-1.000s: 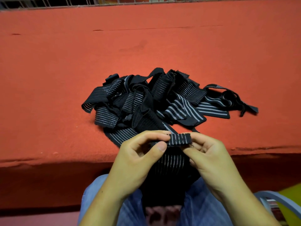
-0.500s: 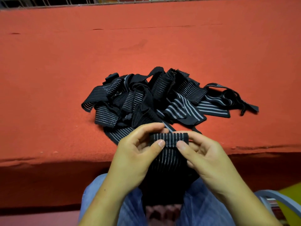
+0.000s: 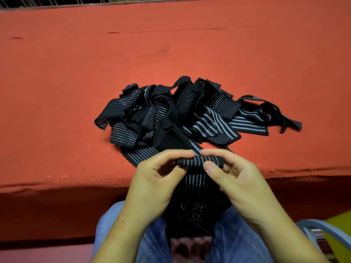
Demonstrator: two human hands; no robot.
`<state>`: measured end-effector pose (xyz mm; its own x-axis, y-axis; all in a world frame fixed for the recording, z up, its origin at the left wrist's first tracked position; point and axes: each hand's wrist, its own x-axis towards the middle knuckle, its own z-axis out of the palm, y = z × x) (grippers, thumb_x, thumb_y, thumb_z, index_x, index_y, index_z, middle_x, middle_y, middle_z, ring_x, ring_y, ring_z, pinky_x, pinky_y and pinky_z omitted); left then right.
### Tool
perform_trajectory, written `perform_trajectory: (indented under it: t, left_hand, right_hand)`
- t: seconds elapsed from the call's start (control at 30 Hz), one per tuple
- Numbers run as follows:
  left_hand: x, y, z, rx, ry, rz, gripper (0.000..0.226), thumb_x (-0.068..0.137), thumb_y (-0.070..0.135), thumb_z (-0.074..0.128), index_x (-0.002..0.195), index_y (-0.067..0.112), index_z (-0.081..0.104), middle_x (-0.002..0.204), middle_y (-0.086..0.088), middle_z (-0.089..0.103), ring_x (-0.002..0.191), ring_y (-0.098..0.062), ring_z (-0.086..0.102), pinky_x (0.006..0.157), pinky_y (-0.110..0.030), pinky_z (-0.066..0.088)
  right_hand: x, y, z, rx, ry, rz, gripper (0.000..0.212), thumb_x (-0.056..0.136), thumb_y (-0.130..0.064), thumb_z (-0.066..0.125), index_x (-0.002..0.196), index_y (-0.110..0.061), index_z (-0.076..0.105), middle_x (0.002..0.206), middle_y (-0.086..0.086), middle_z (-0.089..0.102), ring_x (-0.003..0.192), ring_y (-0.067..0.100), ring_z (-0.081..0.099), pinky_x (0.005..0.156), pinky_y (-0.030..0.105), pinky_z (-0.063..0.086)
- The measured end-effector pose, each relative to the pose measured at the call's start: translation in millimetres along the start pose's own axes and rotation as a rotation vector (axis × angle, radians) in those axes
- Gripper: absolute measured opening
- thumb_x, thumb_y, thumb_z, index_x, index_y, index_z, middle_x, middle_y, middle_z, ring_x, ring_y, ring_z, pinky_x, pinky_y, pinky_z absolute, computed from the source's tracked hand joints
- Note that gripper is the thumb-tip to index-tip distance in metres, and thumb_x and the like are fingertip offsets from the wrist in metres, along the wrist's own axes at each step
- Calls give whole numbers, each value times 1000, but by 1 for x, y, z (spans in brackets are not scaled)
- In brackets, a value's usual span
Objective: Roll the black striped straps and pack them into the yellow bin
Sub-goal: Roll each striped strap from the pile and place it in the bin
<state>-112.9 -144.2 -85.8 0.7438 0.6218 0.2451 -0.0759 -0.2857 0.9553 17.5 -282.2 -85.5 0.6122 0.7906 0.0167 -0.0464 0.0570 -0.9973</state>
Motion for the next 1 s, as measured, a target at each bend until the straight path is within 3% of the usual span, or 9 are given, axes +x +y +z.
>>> perform_trajectory:
  t: [0.1, 0.17, 0.23, 0.37, 0.5, 0.67, 0.8, 0.93, 1.0]
  left_hand:
    - [-5, 3, 4, -125, -105, -86, 52, 94, -5, 65, 139, 21, 57, 134, 10, 68, 129, -7, 61, 109, -24, 47]
    - [-8, 0, 8, -115, -127, -112, 62, 94, 24, 64, 152, 28, 40, 145, 15, 59, 139, -7, 51, 119, -37, 38]
    - [-8, -4, 13, -68, -103, -121, 68, 92, 46, 55, 155, 37, 31, 149, 22, 54, 142, -8, 47, 122, -46, 31]
    - [-9, -6, 19, -31, -78, -120, 67, 95, 49, 47, 157, 39, 24, 150, 24, 50, 141, -3, 47, 122, -47, 32]
    - [-9, -6, 16, 4, -101, -121, 66, 97, 48, 50, 157, 44, 25, 149, 23, 50, 139, -4, 50, 120, -42, 34]
    - [-6, -1, 6, 55, -1, -49, 36, 97, 5, 68, 125, 26, 66, 121, 13, 71, 113, -3, 66, 93, -13, 47]
    - [-4, -2, 3, 67, 43, -19, 36, 91, -3, 71, 110, 28, 73, 109, 10, 74, 104, -7, 69, 88, -13, 48]
    - [-3, -4, 3, 75, 42, 16, 49, 86, -15, 68, 100, 30, 75, 110, 9, 73, 110, -10, 68, 91, -14, 48]
    - [-5, -5, 3, 68, 26, 20, 50, 85, -17, 67, 99, 29, 76, 116, 9, 73, 117, -10, 66, 93, -14, 48]
  right_hand:
    - [0, -2, 4, 6, -27, 20, 33, 97, -3, 64, 127, -17, 69, 100, -6, 79, 81, 1, 72, 72, 12, 52]
    - [0, -2, 7, -27, -41, -5, 36, 99, -2, 62, 130, -19, 66, 114, -7, 77, 101, 5, 73, 83, 16, 54]
    - [-1, -1, 10, -70, -40, -19, 40, 101, -3, 60, 134, -25, 62, 122, -11, 74, 112, 5, 70, 92, 17, 52]
    - [-2, 3, 17, -158, -44, -38, 47, 105, -11, 55, 145, -36, 49, 131, -33, 63, 125, -7, 58, 107, 20, 45]
    - [-3, 5, 15, -213, -62, -40, 49, 107, -8, 50, 143, -42, 48, 107, -37, 68, 97, -14, 63, 93, 12, 45]
    - [-2, 2, 13, -51, -21, 1, 46, 104, 4, 50, 137, -27, 56, 114, -14, 76, 91, 1, 70, 82, 17, 54]
    - [0, 6, 8, -9, -6, 61, 28, 102, -5, 58, 125, -17, 68, 107, 4, 80, 97, 13, 75, 80, 21, 57]
    - [-1, 6, 7, -11, -15, 27, 18, 99, -9, 62, 115, -12, 71, 65, -15, 72, 63, -4, 65, 62, 8, 48]
    - [-2, 5, 7, -21, 2, 2, 18, 98, -5, 63, 113, -10, 72, 58, -19, 66, 55, -8, 59, 57, 4, 43]
